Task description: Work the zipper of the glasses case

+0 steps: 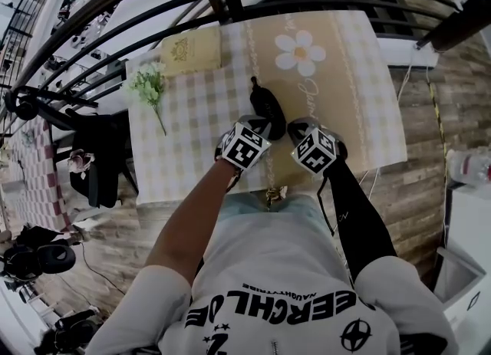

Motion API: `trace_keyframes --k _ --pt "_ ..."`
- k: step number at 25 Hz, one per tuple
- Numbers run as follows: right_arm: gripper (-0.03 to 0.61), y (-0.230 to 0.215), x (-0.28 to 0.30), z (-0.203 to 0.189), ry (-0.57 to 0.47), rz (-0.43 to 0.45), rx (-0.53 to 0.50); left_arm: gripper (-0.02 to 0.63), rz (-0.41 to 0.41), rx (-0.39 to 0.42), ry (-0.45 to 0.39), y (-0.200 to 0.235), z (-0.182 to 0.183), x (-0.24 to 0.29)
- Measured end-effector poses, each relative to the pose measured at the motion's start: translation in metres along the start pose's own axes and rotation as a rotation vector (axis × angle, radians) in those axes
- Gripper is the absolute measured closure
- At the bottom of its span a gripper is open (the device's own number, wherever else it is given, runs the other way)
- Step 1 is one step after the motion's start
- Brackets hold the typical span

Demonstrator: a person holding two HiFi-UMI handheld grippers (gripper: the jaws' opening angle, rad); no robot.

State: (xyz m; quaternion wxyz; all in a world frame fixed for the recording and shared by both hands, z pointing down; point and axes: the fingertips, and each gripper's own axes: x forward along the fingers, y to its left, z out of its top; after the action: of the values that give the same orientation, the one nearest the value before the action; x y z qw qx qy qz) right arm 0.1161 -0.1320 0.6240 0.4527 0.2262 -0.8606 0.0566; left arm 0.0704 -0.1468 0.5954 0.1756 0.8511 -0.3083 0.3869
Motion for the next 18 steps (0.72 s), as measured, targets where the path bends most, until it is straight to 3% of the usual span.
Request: trace_keyframes --k 18 --pt "0.548 0.015 -0.005 -0.004 0.006 0.023 0.004 0.506 0.0 -0.006 -0.004 0.002 -0.002 -0.001"
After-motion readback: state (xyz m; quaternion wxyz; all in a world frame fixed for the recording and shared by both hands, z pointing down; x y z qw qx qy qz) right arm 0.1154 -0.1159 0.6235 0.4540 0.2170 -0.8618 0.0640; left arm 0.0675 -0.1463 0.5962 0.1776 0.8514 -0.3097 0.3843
